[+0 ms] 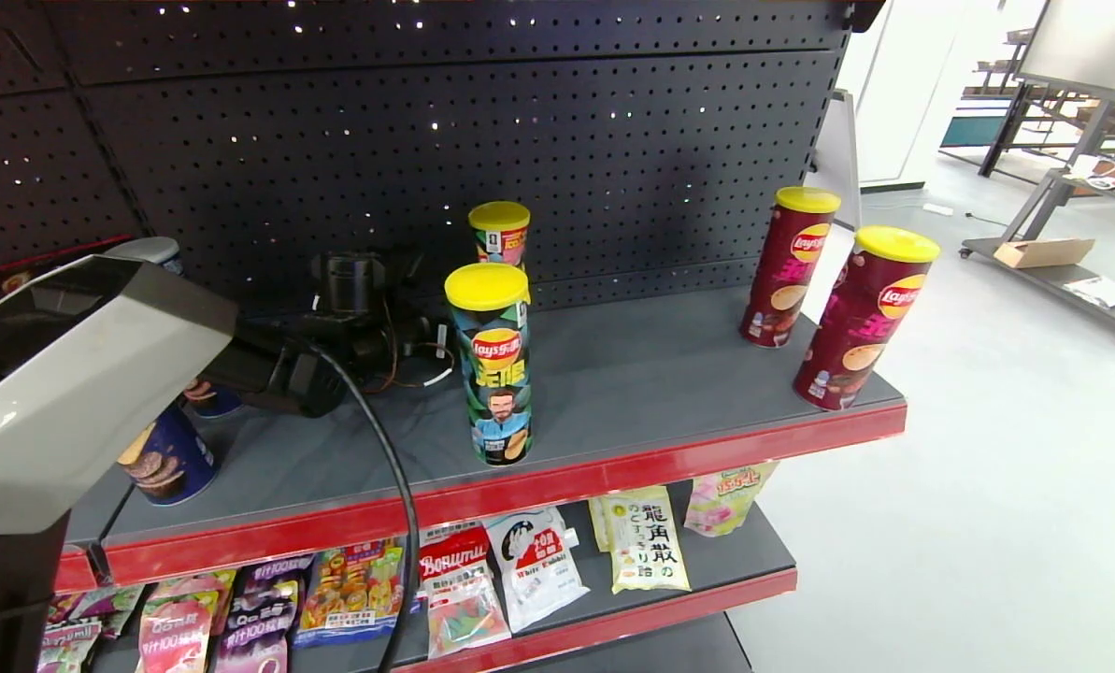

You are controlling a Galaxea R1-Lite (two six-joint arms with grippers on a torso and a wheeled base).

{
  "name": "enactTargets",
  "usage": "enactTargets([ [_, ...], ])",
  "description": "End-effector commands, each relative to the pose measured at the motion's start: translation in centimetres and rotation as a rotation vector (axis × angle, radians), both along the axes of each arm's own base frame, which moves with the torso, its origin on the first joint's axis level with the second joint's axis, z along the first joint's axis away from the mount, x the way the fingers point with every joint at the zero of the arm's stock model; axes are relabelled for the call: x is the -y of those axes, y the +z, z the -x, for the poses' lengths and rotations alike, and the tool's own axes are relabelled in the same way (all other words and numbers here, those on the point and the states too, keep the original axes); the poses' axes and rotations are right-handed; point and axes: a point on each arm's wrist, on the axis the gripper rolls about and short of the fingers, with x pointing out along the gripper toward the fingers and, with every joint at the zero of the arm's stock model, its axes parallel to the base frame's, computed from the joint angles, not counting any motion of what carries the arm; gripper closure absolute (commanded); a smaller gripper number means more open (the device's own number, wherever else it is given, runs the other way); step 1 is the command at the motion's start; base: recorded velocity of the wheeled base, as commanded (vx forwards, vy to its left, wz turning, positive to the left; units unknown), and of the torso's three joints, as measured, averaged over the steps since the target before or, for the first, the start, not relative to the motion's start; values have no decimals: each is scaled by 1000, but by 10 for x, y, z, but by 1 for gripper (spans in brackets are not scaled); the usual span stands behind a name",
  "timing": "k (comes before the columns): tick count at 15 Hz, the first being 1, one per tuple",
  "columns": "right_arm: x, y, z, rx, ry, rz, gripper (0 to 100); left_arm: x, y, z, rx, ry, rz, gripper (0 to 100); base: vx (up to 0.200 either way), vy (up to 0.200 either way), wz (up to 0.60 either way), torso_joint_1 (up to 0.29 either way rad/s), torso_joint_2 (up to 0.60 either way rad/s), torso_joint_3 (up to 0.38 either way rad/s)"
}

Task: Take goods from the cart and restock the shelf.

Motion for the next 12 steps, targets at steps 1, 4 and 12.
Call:
enactTargets([
  [1,0,0,0,-1,0,0,0,1,4,1,7,-1,3,0,0,0,0,0,0,0],
  [4,0,0,0,-1,0,0,0,-15,12,11,2,29,-1,0,0,0,0,0,0,0],
  [12,0,0,0,-1,2,0,0,-63,83,133,-40,90,-11,0,0,0,0,0,0,0],
])
